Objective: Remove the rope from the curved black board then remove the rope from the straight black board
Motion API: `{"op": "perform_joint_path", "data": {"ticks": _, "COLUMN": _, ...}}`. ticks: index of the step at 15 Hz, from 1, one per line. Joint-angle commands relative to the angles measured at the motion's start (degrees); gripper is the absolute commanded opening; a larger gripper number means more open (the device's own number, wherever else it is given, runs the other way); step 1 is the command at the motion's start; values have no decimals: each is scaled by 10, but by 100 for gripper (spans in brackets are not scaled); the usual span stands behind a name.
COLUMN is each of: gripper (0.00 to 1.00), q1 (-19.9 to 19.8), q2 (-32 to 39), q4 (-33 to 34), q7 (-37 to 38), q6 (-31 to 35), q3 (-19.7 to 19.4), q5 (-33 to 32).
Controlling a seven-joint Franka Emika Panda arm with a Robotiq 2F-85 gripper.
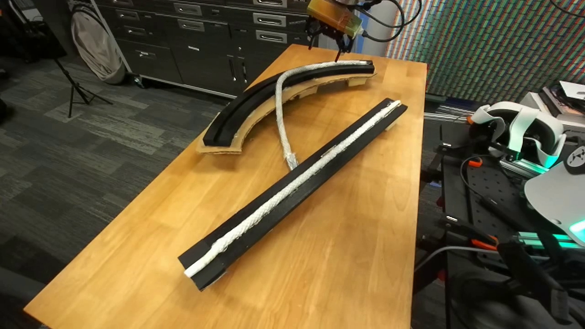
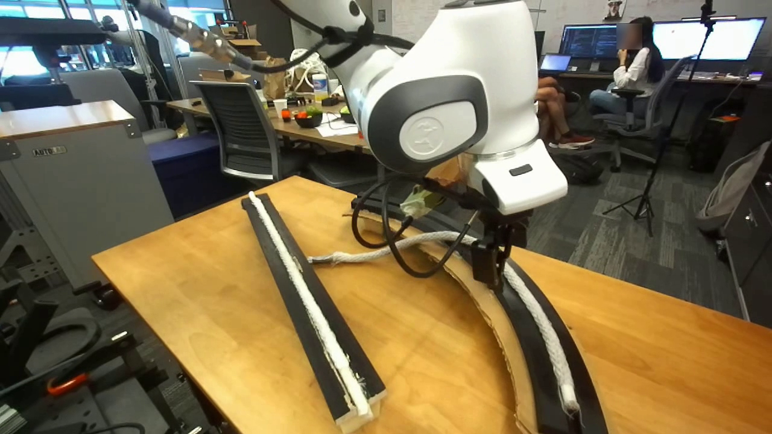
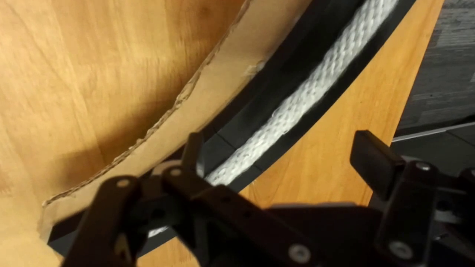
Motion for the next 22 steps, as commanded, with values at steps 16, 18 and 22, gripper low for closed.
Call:
{"op": "perform_joint_path", "data": {"ticks": 16, "gripper": 0, "q1": -37, "q2": 107, "q4": 146, "q7": 104, "q6": -83, "q3": 6, "q5": 10}}
{"op": "perform_joint_path", "data": {"ticks": 18, "gripper": 0, "q1": -42, "q2": 98, "q4": 144, "q7": 97, "q6": -104, "q3": 13, "q5": 11}}
{"op": "perform_joint_path", "data": {"ticks": 22, "gripper": 0, "q1": -39, "q2": 68, "q4": 125, "q7": 83, "q6": -135, "q3": 13, "q5": 1}}
